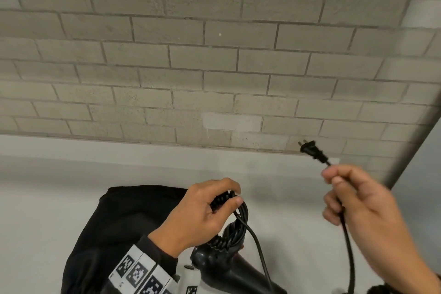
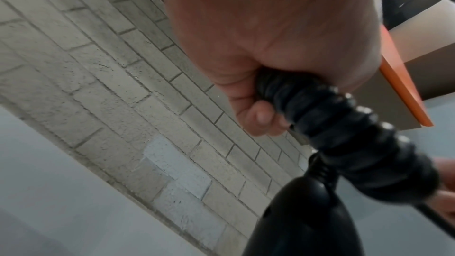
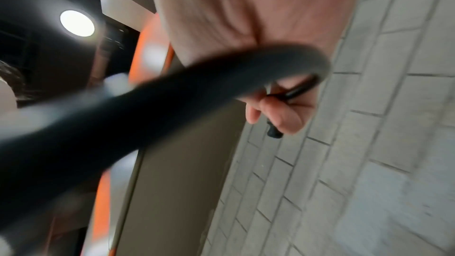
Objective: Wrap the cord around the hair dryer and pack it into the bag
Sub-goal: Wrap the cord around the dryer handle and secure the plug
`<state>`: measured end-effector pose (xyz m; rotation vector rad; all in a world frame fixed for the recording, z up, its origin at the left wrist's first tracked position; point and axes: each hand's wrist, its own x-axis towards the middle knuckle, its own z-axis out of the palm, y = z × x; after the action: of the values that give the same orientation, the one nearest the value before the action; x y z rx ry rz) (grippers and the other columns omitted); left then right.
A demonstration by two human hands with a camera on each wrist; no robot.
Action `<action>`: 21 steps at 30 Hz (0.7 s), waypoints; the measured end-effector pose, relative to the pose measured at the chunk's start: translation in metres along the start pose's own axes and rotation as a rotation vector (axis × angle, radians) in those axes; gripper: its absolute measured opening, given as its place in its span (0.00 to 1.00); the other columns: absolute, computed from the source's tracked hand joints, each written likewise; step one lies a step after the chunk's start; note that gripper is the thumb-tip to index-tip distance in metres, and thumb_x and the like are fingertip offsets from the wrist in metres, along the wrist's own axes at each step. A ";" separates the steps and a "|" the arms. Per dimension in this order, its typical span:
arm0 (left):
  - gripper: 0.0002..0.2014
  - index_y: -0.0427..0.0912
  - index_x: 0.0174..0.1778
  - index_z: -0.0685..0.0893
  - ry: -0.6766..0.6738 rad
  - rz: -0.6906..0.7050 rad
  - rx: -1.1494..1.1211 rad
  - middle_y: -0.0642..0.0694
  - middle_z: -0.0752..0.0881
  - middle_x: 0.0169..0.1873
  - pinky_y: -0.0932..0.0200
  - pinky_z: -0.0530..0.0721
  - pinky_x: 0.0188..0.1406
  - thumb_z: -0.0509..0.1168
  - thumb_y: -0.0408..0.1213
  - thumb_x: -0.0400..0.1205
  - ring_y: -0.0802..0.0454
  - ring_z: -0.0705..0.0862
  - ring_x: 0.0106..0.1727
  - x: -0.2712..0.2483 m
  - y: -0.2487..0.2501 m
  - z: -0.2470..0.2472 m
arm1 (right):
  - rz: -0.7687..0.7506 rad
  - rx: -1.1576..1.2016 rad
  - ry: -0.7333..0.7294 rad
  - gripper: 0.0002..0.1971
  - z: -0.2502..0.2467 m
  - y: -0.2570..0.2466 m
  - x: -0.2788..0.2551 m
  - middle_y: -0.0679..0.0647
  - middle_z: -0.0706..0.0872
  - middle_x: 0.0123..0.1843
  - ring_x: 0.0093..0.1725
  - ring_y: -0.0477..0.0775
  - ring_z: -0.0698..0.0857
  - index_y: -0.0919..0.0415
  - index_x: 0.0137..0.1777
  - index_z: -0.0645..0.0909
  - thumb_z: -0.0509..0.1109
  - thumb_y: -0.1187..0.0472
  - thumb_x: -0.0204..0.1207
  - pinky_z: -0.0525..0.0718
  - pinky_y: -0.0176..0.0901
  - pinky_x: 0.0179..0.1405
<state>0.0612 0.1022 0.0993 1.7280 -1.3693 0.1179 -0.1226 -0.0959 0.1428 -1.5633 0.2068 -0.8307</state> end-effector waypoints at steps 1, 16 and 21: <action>0.05 0.55 0.53 0.83 -0.006 0.017 0.018 0.57 0.86 0.38 0.65 0.81 0.41 0.66 0.48 0.85 0.56 0.84 0.39 0.001 0.001 -0.001 | 0.024 -0.009 -0.013 0.19 0.002 0.010 -0.004 0.53 0.79 0.39 0.27 0.50 0.73 0.56 0.46 0.85 0.55 0.73 0.85 0.75 0.38 0.23; 0.10 0.50 0.44 0.84 -0.036 -0.102 -0.103 0.56 0.79 0.28 0.63 0.76 0.28 0.65 0.34 0.69 0.59 0.75 0.26 0.000 0.004 -0.006 | -0.164 -0.473 -0.201 0.18 0.040 0.071 -0.046 0.46 0.86 0.40 0.40 0.49 0.83 0.42 0.45 0.87 0.75 0.71 0.72 0.80 0.36 0.40; 0.10 0.48 0.44 0.85 0.020 -0.102 -0.092 0.50 0.81 0.28 0.67 0.74 0.29 0.62 0.38 0.69 0.57 0.75 0.26 0.000 0.006 -0.003 | 0.110 -0.464 -0.214 0.08 0.084 0.061 -0.071 0.38 0.87 0.33 0.38 0.38 0.84 0.44 0.35 0.85 0.78 0.44 0.61 0.76 0.25 0.36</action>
<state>0.0580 0.1041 0.1048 1.7112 -1.2506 0.0145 -0.1016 0.0000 0.0638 -2.0415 0.3443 -0.5444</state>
